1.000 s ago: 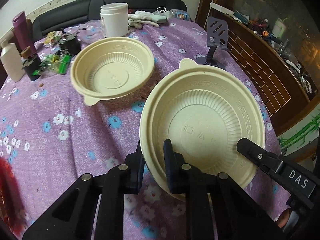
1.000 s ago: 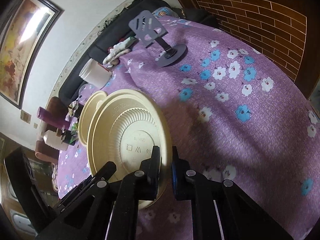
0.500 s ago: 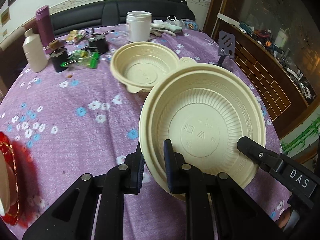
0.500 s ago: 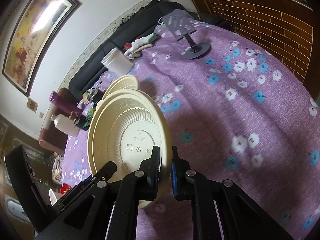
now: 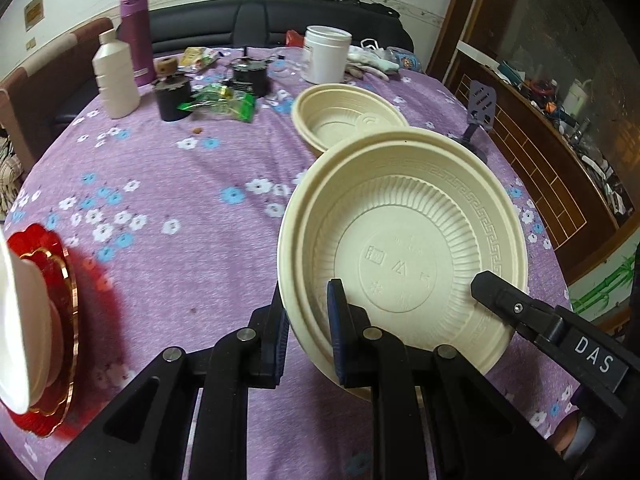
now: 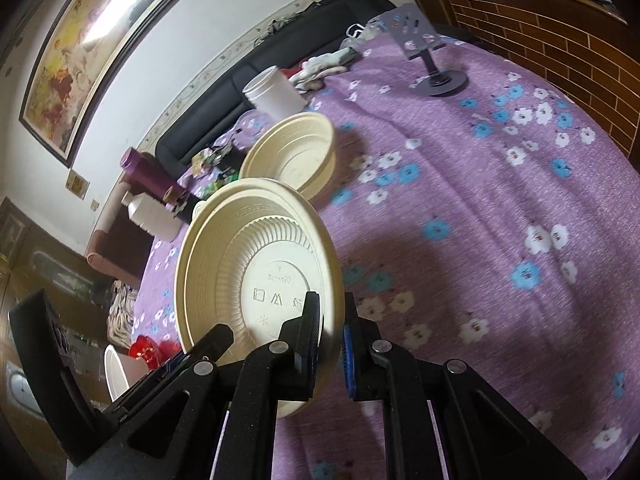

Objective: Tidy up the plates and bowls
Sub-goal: 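Lift the beige bowl with both grippers and carry it toward the red plates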

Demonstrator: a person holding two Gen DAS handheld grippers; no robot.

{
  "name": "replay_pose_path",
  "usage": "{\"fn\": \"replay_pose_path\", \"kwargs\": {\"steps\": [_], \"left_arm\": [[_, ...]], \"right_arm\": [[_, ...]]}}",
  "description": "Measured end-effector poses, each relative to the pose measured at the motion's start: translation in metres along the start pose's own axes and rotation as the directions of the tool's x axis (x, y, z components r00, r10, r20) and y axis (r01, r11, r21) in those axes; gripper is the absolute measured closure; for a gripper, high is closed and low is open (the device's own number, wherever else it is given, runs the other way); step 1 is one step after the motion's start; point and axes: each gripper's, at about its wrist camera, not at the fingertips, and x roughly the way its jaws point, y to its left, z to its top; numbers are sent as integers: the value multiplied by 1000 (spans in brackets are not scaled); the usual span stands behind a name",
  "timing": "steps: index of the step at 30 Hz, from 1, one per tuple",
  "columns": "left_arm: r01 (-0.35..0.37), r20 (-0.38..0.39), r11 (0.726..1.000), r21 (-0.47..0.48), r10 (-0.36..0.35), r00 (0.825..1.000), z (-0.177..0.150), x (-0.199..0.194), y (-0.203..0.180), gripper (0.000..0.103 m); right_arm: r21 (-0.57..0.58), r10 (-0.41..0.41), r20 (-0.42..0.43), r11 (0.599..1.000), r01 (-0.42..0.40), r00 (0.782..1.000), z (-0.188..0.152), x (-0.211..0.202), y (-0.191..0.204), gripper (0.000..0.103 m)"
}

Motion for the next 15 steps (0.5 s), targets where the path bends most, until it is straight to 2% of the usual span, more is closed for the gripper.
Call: {"fn": "replay_pose_path", "kwargs": {"steps": [8, 15], "left_arm": [[-20, 62, 998, -63, 24, 998, -4, -39, 42, 87], [-51, 125, 987, -150, 70, 990, -14, -79, 94, 87]], "right_arm": [[-80, 78, -9, 994, -79, 997, -12, -6, 48, 93], [-176, 171, -49, 968, -177, 984, -27, -4, 107, 93]]}}
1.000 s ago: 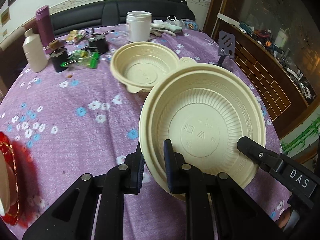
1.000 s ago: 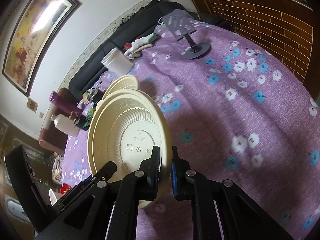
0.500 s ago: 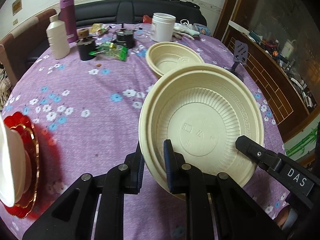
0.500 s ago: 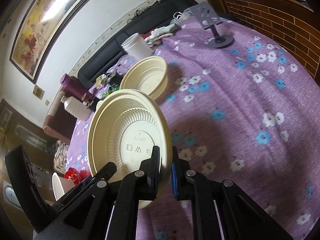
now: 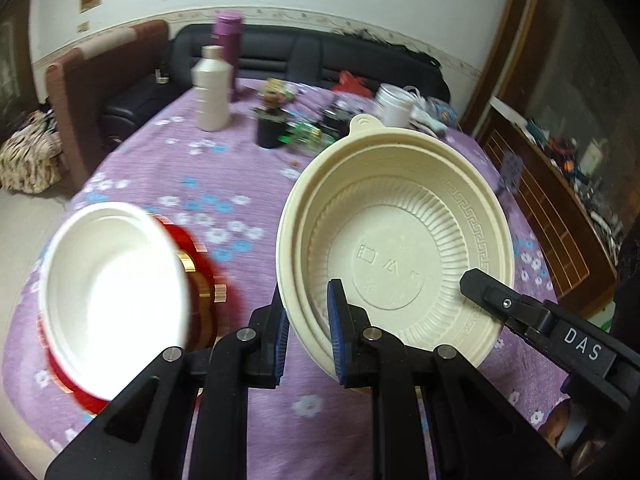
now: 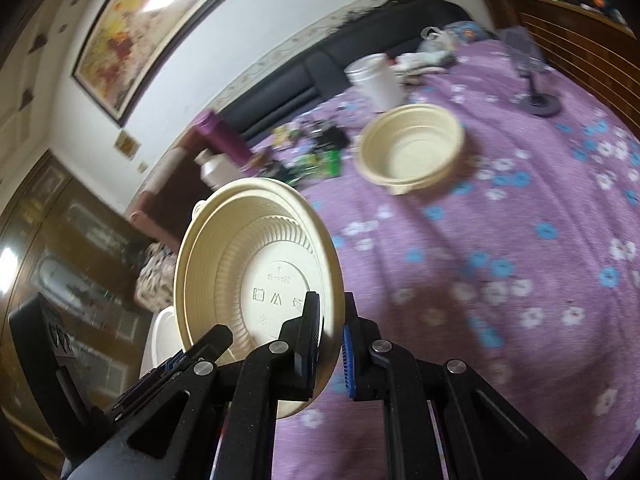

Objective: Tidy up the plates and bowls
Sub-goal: 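Lift the beige bowl with both grippers and carry it toward the red plates, then lower the beige bowl with both grippers onto the white bowls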

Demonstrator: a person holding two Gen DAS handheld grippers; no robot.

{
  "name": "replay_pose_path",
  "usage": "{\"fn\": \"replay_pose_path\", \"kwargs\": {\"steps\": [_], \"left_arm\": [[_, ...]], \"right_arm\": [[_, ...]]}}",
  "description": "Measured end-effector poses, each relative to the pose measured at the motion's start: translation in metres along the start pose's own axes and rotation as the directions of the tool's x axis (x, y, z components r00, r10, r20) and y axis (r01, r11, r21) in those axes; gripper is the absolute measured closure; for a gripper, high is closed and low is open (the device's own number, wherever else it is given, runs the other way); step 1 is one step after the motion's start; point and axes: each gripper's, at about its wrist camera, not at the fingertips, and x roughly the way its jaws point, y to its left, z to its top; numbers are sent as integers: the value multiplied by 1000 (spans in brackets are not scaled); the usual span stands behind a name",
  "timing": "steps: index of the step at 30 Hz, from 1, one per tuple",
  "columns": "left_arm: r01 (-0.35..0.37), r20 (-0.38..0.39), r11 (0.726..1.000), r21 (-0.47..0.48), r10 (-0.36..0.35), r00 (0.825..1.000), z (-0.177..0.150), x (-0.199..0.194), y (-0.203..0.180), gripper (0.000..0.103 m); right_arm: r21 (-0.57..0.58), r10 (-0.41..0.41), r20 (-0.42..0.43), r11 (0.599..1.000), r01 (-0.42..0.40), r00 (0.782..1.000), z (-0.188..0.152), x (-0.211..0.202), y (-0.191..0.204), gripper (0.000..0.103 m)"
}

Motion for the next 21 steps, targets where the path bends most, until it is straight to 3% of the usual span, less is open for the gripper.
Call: {"fn": "replay_pose_path", "kwargs": {"steps": [11, 21], "left_arm": [[-96, 58, 987, -126, 105, 993, -14, -47, 90, 87], [-169, 22, 962, -214, 177, 984, -30, -43, 138, 86]], "right_arm": [[-136, 126, -104, 981, -140, 987, -27, 34, 92, 93], [-189, 141, -204, 965, -181, 969, -55, 72, 135, 93]]}}
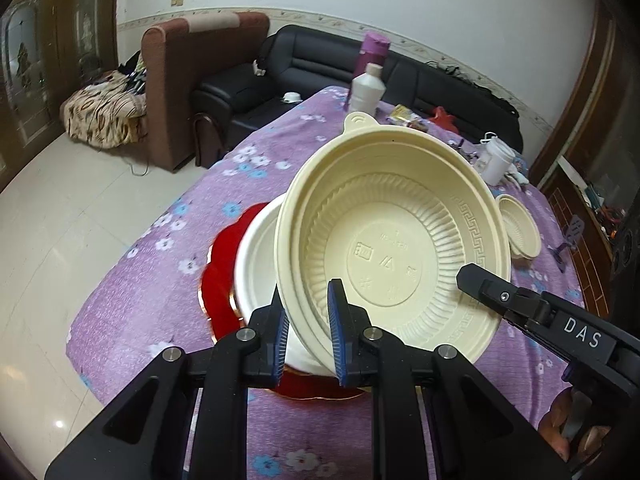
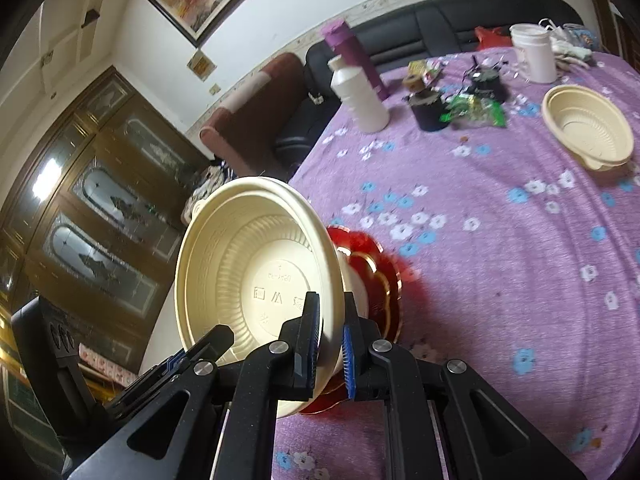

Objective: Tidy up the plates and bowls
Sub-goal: 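Lower the beige bowl with both grippers onto the white bowls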

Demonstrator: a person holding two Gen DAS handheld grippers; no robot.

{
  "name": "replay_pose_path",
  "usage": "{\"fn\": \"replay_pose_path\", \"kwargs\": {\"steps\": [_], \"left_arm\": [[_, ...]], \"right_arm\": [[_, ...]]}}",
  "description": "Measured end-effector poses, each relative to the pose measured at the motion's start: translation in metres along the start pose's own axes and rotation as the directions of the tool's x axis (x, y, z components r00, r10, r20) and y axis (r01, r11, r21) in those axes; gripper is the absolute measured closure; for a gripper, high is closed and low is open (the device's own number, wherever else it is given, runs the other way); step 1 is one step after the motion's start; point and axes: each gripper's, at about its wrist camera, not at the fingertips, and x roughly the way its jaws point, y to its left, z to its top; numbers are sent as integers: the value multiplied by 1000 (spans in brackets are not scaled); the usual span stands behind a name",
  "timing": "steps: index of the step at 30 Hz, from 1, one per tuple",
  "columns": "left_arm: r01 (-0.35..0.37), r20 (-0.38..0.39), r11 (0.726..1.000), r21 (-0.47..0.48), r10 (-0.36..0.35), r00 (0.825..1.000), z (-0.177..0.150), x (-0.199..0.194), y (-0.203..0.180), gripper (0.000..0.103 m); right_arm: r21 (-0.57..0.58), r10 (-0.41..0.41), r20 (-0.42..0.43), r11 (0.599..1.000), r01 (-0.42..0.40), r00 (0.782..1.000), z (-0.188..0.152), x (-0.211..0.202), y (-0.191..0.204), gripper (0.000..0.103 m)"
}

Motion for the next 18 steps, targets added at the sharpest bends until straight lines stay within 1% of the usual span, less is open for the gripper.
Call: {"fn": "replay_pose_path", "kwargs": {"steps": [6, 10, 18], "left_arm": [[-21, -26, 1000, -17, 21, 999, -3, 10, 13, 86], [-36, -43, 999, -22, 35, 998, -6, 17, 17, 86], [-42, -52, 999, -23, 41, 998, -8, 19, 18, 86]], "right_arm": [[-19, -12, -28, 1000, 11, 1000, -5, 14, 5, 93], [-35, -26, -41, 999, 24, 999, -6, 18, 9, 93], [-49, -40, -54, 998, 37, 998, -5, 24, 10, 94]]}}
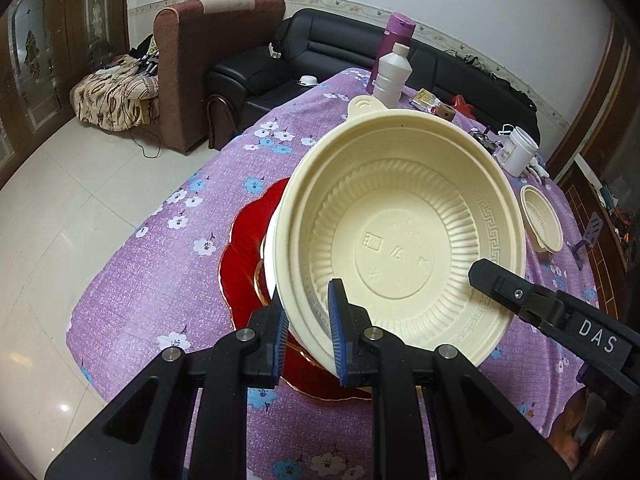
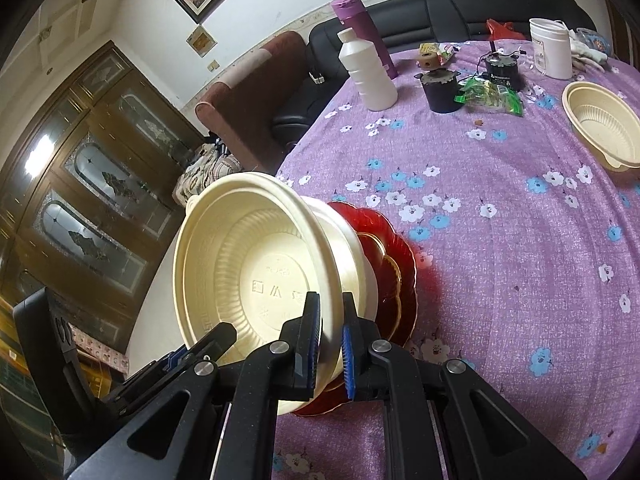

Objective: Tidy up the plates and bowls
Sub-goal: 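Lower the beige bowl with both grippers onto the white bowls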

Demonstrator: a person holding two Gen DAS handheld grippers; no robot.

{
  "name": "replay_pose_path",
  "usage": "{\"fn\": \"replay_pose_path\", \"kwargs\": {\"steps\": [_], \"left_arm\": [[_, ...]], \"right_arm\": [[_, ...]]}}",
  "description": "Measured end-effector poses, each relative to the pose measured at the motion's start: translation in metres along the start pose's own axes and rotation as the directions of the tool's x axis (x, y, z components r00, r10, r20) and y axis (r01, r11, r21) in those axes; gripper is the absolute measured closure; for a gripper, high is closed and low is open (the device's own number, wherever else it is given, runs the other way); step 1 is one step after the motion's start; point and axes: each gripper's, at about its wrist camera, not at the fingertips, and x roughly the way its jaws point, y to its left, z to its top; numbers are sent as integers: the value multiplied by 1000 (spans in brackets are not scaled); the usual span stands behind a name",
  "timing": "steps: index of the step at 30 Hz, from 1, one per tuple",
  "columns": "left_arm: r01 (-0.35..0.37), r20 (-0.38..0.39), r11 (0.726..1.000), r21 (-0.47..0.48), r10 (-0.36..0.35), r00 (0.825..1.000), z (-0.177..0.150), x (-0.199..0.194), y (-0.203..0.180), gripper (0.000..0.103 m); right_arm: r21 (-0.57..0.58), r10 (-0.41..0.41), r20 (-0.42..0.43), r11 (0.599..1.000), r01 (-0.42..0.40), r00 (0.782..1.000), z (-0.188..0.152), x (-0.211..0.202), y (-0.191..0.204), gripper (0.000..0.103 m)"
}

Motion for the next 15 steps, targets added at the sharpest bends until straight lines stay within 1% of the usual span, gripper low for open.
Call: {"fn": "replay_pose_path", "kwargs": {"steps": [10, 15], "left_arm": [[-6, -33, 1000, -7, 6, 999, -1, 10, 5, 86], [-13, -36, 1000, -4, 13, 999, -1, 12, 6, 86]], "right_arm": [[-5, -17, -27, 1000, 17, 1000, -1, 10, 2, 93], [-5, -22, -31, 1000, 22, 999, -2, 12, 2, 93]]}}
